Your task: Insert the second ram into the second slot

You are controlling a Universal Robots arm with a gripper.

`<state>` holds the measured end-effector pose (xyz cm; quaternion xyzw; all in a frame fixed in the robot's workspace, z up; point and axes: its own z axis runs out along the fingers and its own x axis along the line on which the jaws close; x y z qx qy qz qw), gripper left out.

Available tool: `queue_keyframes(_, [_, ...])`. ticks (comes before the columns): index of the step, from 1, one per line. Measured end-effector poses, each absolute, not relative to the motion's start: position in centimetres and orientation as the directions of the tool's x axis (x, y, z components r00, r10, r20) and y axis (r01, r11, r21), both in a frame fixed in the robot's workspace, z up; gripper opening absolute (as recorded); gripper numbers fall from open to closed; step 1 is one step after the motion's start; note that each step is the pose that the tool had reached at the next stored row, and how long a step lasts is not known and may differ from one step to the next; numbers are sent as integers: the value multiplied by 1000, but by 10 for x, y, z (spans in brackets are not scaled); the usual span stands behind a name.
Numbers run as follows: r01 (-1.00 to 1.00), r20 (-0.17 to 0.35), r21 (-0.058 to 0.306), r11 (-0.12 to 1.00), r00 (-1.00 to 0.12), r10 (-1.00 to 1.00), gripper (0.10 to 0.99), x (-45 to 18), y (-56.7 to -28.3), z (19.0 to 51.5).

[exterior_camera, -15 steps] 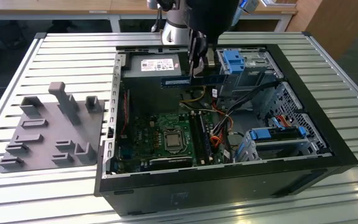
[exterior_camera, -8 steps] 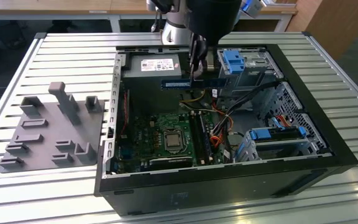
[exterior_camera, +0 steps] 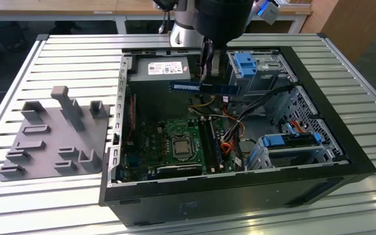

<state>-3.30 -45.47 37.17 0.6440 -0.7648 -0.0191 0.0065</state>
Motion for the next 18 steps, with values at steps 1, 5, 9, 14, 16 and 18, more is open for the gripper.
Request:
queue_keyframes(1, [-982, -14, 38, 188, -188, -982, 137, -33, -455, 371])
queue_keyframes(5, [-965, -14, 37, 259, -260, -966, 137, -33, -455, 370])
queue_keyframes(9, [-938, -13, 37, 345, -346, -938, 137, -33, -455, 369])
queue_keyframes(14, [-895, -12, 37, 446, -446, -895, 137, -33, -455, 367])
queue_keyframes(16, [-878, -12, 37, 477, -478, -878, 137, -33, -455, 367])
queue_keyframes(18, [-850, -12, 37, 525, -526, -850, 137, -33, -455, 366])
